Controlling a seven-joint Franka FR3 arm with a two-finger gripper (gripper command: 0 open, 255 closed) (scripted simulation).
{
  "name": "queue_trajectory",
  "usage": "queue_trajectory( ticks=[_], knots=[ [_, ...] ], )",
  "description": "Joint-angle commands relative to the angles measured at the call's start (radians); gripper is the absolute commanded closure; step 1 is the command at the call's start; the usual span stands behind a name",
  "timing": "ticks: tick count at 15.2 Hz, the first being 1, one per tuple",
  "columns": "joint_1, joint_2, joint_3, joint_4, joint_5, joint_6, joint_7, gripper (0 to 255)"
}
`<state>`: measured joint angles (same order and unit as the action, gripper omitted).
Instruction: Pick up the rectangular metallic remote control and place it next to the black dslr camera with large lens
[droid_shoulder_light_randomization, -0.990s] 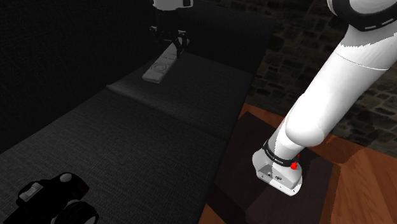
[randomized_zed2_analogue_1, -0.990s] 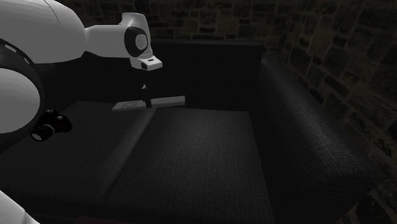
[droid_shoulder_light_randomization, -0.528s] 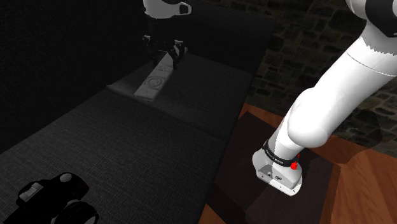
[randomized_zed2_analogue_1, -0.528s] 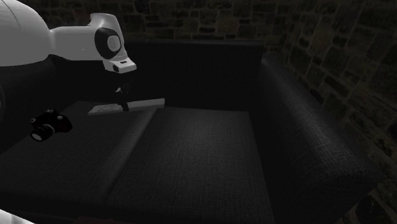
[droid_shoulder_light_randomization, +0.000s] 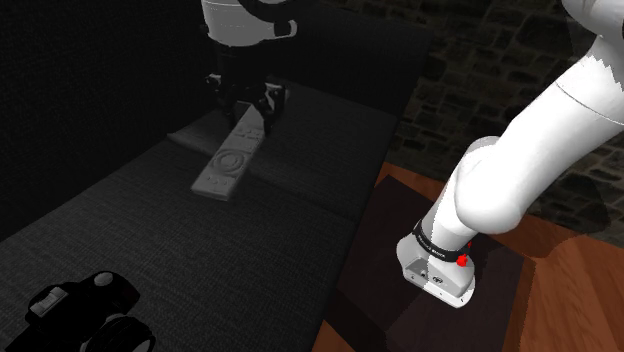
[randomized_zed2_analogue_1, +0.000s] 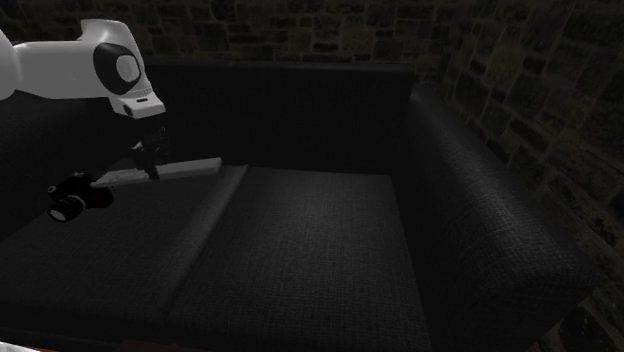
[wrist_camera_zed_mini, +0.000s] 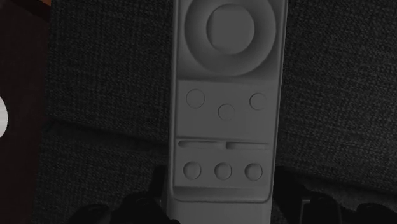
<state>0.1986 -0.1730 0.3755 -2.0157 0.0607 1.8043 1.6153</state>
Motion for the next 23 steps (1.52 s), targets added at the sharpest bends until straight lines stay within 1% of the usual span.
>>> queue_trajectory(
  ticks=[1,7,13,18,23],
  knots=[
    [0.022,-0.004,0.03,-0.004,0.009,0.003,0.051,255],
    [0.084,0.0,0.118,0.007,0.029,0.001,0.194,255],
    [0.144,0.047,0.212,0.059,0.025,-0.001,0.353,255],
    [0.197,0.124,0.293,0.133,-0.009,-0.007,0.499,255],
    [0.268,0.239,0.365,0.239,-0.079,-0.021,0.66,255]
  ],
)
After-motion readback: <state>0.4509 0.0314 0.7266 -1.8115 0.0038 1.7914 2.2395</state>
